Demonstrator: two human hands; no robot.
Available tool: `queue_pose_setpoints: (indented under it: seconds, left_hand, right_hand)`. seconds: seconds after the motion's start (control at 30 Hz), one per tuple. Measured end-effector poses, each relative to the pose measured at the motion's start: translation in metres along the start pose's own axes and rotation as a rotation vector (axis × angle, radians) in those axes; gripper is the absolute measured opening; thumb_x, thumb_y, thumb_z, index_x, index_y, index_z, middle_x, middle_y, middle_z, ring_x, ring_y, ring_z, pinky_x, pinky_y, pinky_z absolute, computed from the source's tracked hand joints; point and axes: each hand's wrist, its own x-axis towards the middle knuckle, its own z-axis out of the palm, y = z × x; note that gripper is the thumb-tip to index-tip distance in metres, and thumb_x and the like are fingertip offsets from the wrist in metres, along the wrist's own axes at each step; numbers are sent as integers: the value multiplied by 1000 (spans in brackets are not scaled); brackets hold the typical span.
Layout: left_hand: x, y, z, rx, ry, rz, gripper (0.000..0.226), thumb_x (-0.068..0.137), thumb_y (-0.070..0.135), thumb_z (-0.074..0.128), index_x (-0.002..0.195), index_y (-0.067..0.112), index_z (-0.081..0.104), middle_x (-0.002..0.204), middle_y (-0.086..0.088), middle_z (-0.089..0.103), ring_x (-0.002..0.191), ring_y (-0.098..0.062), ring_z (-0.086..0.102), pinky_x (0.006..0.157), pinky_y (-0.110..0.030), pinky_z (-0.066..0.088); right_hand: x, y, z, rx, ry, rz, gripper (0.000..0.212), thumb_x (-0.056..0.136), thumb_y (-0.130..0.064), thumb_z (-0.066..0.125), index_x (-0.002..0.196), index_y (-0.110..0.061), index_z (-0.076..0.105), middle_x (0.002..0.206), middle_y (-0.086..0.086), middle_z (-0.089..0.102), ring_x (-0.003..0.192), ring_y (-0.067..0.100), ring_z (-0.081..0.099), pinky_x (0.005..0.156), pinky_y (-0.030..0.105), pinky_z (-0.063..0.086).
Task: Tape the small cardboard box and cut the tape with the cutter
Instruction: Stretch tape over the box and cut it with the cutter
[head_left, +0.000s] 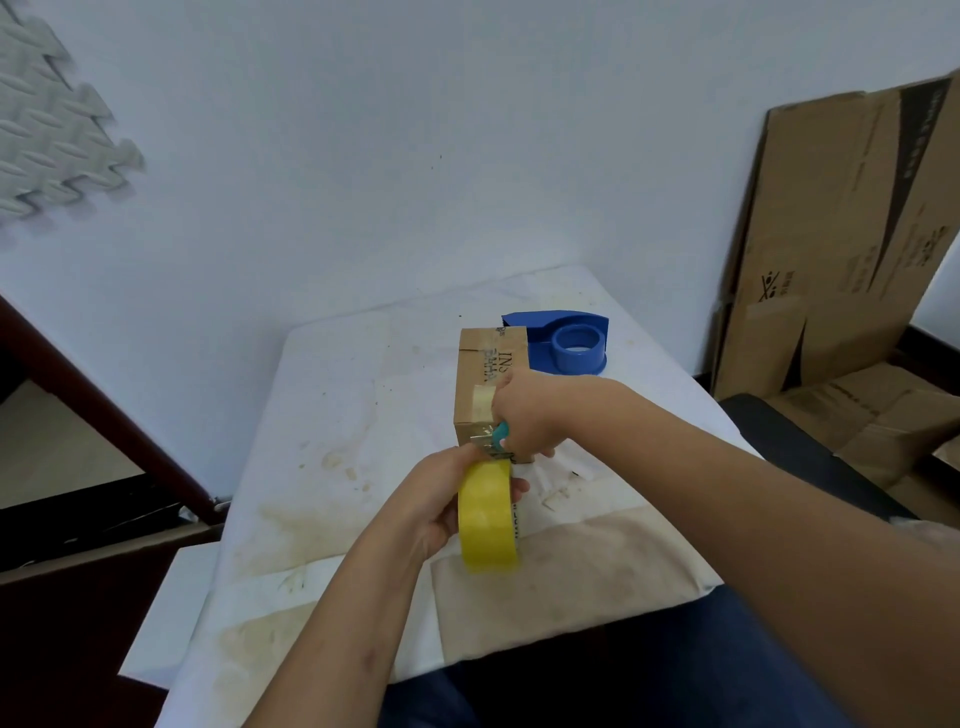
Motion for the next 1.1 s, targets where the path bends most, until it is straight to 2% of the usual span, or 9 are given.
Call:
queue_pose_setpoints:
  seconds: [0.1, 0.3, 0.53, 0.63, 0.73, 0.83, 0.9, 1.0, 1.1]
  left_hand:
    - [-1, 1, -1, -2, -9, -3, 30, 94, 16, 59, 117, 0, 66, 102, -27, 74, 65, -25, 73, 64, -33, 63]
    - [-3, 3, -5, -1, -29, -42, 33, 95, 16, 57, 121, -2, 64, 88, -23, 76, 60, -21, 72, 63, -30, 62]
    - [-19, 12, -16, 76, -94, -82, 32, 94, 10, 55, 122, -4, 58, 85, -21, 77, 61, -22, 73, 61, -29, 62]
    - [-21, 14, -25, 82, -96, -29, 18, 95, 11, 58, 111, 3, 57, 89, -23, 77, 69, -26, 74, 64, -33, 63]
    - [-24, 15, -34, 160, -85, 53, 9, 93, 18, 62, 100, 11, 62, 83, -8, 76, 67, -17, 71, 56, -26, 60]
    - [-25, 18, -40, 246, -72, 129, 6, 93, 21, 64, 96, 17, 67, 90, -4, 72, 75, -16, 63, 64, -28, 57]
    - [-27, 20, -41, 264, -76, 154, 7, 94, 20, 64, 99, 18, 68, 95, -8, 69, 78, -18, 61, 71, -30, 56]
    - [-30, 23, -36, 255, -94, 191, 6, 93, 18, 65, 98, 18, 69, 95, -8, 71, 80, -18, 64, 78, -34, 55]
    - [-32, 24, -27, 258, -93, 228, 3, 92, 16, 66, 94, 17, 69, 92, -7, 73, 78, -17, 66, 77, -33, 56]
  right_hand:
    - [-2, 1, -6, 95, -39, 28, 22, 83, -22, 55, 94, -9, 68, 95, 5, 69, 108, 22, 57, 73, 30, 50]
    - [-11, -6, -8, 105, -19, 59, 7, 82, -16, 56, 88, -13, 56, 121, 8, 40, 108, 23, 52, 68, 32, 47]
    - [-7, -2, -1, 15, -25, 26, 25, 85, -19, 55, 106, -10, 66, 114, 6, 54, 123, 21, 30, 71, 32, 39]
    - [-14, -3, -8, 98, -18, 27, 24, 89, -21, 52, 107, -13, 64, 115, 7, 55, 107, 22, 49, 68, 33, 42]
    - [-34, -1, -25, 192, 89, -14, 25, 95, -27, 44, 105, -12, 61, 103, 6, 63, 83, 21, 56, 63, 28, 40]
    - [-49, 3, -27, 547, 310, -36, 24, 97, -28, 45, 105, -12, 61, 96, 3, 69, 81, 20, 58, 61, 25, 41]
    - [-51, 5, -13, 1041, 391, -47, 24, 96, -31, 50, 114, -20, 62, 101, 2, 73, 93, 16, 66, 80, 26, 51]
    - [-53, 1, 7, 1736, 354, -73, 26, 98, -26, 50, 122, -26, 56, 106, 12, 73, 103, 22, 69, 87, 29, 54]
    - [-64, -2, 17, 2110, 342, -88, 23, 99, -13, 46, 119, -14, 55, 103, 17, 73, 100, 27, 71, 85, 31, 54]
